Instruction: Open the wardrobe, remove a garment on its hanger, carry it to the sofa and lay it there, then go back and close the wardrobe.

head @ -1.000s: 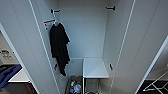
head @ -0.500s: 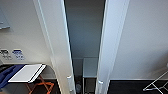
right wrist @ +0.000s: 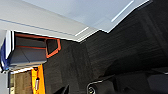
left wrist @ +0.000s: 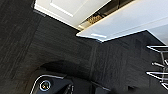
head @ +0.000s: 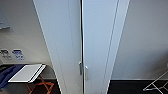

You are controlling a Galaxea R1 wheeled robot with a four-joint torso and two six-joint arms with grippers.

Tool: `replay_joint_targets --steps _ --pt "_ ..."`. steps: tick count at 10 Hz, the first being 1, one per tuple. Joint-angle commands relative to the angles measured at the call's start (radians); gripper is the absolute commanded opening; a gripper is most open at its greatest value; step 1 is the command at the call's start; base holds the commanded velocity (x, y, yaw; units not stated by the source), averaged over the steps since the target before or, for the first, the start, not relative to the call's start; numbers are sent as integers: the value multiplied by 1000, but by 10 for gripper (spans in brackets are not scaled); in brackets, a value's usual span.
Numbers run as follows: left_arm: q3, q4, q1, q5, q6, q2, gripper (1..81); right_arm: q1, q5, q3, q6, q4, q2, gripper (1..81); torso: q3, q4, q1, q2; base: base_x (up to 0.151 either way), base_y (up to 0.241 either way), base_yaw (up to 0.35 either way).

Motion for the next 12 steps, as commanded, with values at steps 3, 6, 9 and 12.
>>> replay_joint_targets --steps 3,6,9,12 --pt "-228 280 272 -151 21 173 811 -134 -140 -243 0 -254 203 811 0 0 0 0 0 0 0" --pt "-414 333 352 -222 21 296 811 -252 -127 -483 -19 -338 303 811 0 0 0 0 0 0 0" --pt "-597 357 395 -222 21 417 811 -364 -106 -648 -20 -409 395 811 1 0 -1 0 0 0 0" --pt "-625 349 433 -209 19 453 811 -428 -75 -659 -20 -438 417 811 1 0 -1 -1 0 0 0"
